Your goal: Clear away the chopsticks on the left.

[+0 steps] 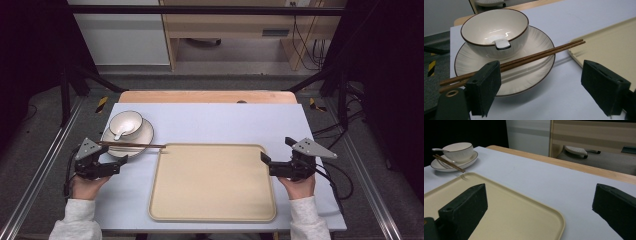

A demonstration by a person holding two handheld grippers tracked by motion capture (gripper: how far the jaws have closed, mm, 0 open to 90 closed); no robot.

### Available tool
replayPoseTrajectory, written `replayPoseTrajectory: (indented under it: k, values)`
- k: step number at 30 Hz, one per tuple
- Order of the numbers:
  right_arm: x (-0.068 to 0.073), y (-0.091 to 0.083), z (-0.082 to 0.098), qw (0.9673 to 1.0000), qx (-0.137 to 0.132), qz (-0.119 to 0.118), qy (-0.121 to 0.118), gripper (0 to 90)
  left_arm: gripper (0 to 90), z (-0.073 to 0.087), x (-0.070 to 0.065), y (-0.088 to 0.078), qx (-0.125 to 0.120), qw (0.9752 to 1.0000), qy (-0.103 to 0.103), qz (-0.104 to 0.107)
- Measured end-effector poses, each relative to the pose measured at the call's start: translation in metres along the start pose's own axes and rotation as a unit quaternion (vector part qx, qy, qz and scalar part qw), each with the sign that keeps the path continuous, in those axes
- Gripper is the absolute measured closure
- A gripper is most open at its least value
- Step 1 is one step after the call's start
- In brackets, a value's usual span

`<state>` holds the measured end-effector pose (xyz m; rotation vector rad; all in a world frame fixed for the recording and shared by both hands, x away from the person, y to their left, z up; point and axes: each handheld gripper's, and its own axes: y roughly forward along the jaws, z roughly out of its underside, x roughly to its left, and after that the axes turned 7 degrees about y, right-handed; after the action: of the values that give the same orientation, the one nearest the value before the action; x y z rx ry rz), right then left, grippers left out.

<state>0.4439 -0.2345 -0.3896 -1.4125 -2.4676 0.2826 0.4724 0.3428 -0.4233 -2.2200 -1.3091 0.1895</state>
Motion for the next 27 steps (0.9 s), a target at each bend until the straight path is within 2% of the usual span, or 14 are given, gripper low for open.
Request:
replayPoseTrajectory:
  k: [4,10,14,16,18,21,27]
  values:
    - [0.000,0.001,0.000,1.0000,0.000,0.001,-0.001,0.3,17.4,-0.001,0.011,0.013,0.015,0.9998,0.013,-0.005]
    - [0.001,0.003,0.001,1.0000,0.006,0.002,-0.002,0.2,19.1,0.005,0.022,0.027,0.024,0.9997,0.005,0.004]
    - [0.001,0.004,0.002,1.0000,0.008,0.001,-0.003,0.2,21.4,0.008,0.028,0.034,0.023,0.9997,0.009,-0.002]
    - [0.002,0.004,0.002,1.0000,0.009,0.001,-0.003,0.2,23.5,0.008,0.030,0.037,0.020,0.9997,0.008,-0.006]
    - [0.002,0.005,0.002,1.0000,0.009,0.001,-0.003,0.3,24.4,0.006,0.031,0.041,0.022,0.9996,0.016,-0.012]
    - [0.002,0.004,0.002,1.0000,0.008,0.002,-0.003,0.2,25.3,0.006,0.032,0.047,0.026,0.9995,0.012,-0.011]
    - [0.002,0.005,0.002,0.9999,0.010,0.001,-0.003,0.3,29.2,0.009,0.032,0.052,0.037,0.9991,0.019,-0.010]
